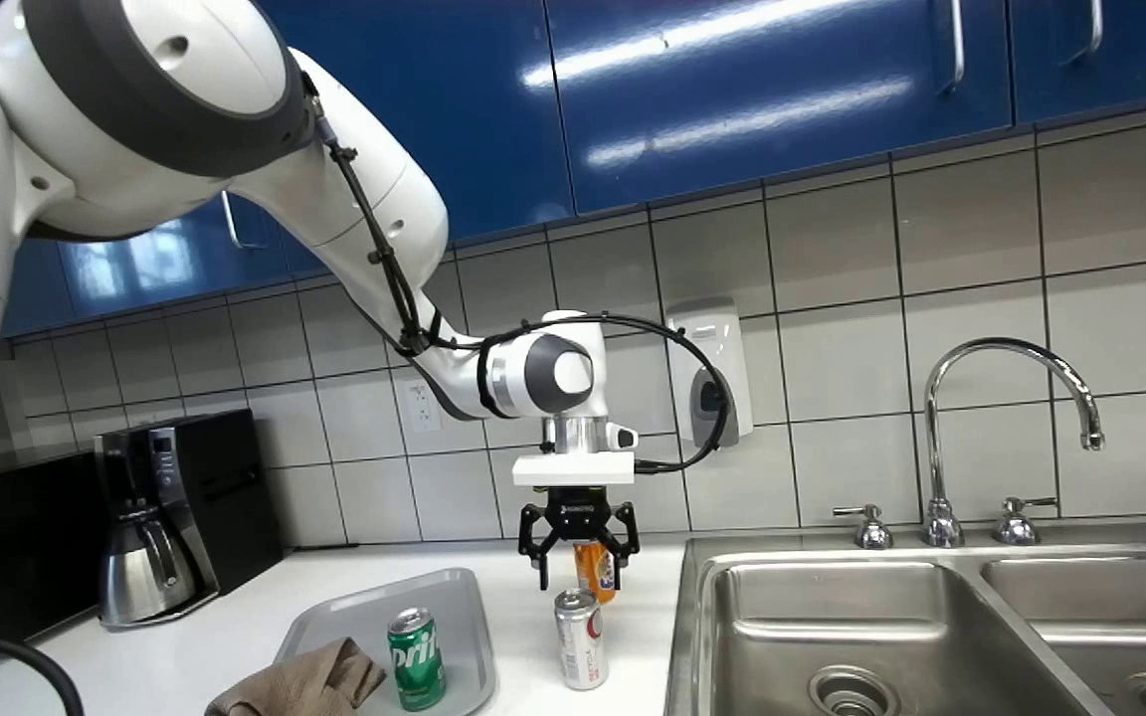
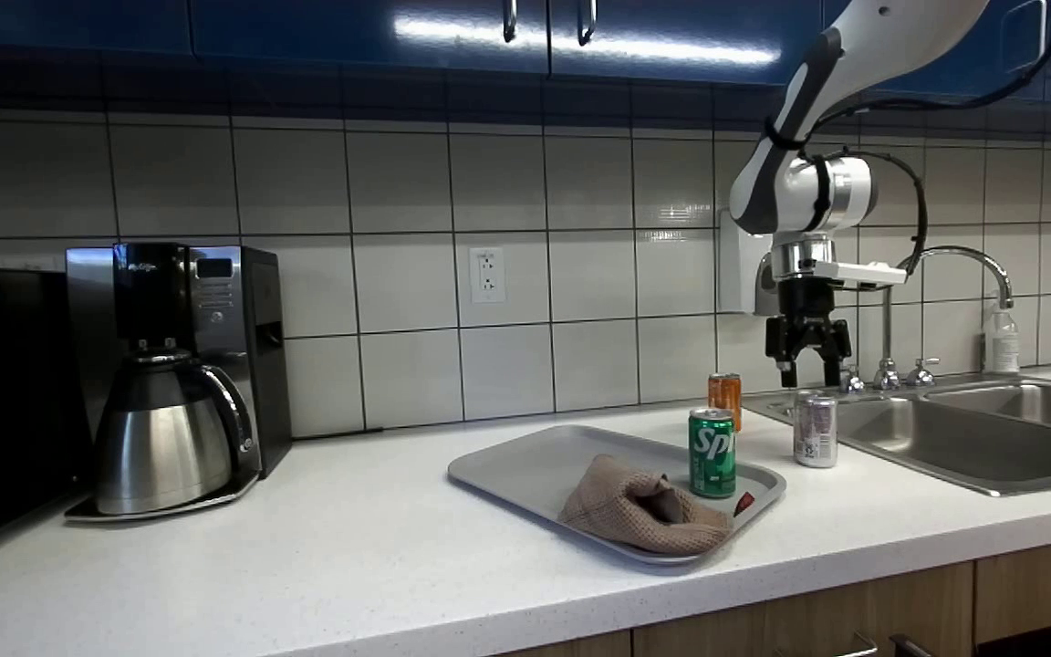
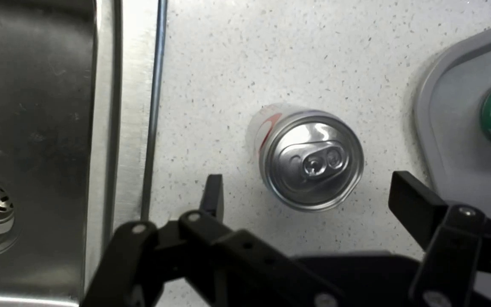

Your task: Put the grey can and the orange can on the tray

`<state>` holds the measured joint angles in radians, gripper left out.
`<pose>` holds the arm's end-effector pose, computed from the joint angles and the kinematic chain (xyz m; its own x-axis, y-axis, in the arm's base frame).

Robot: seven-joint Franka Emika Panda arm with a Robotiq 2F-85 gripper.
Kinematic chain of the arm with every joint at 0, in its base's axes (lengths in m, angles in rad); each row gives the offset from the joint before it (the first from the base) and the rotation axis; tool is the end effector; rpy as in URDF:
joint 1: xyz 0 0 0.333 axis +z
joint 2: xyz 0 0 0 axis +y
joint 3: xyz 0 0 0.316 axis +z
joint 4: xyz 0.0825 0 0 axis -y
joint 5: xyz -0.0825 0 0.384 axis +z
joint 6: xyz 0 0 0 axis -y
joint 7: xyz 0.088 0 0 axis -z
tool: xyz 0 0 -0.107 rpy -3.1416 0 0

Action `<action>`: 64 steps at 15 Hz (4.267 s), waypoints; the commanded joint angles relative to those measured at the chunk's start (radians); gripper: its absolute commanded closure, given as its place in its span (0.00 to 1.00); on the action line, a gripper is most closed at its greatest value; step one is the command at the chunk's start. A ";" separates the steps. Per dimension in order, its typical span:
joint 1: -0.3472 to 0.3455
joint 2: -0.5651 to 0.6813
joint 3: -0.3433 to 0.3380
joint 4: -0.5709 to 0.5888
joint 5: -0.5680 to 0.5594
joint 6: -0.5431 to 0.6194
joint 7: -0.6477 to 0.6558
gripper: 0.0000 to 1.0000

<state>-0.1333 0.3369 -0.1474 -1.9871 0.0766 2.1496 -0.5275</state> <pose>0.5658 -0.1574 0.2828 0.9681 0.2064 -0.1423 0.1948 -0.9766 -0.0916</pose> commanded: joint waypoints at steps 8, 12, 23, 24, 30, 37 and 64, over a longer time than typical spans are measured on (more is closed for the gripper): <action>-0.026 0.022 0.046 -0.023 -0.038 0.091 0.029 0.00; -0.028 0.019 0.045 -0.054 -0.047 0.108 0.029 0.00; -0.031 0.018 0.042 -0.098 -0.064 0.128 0.034 0.00; -0.030 0.018 0.041 -0.099 -0.070 0.128 0.036 0.00; -0.030 0.018 0.040 -0.099 -0.091 0.122 0.042 0.00; -0.029 0.018 0.040 -0.099 -0.112 0.115 0.043 0.00; -0.032 0.023 0.053 -0.112 -0.115 0.125 0.050 0.00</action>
<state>-0.1560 0.3714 -0.1047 -2.0809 -0.0005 2.2272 -0.5134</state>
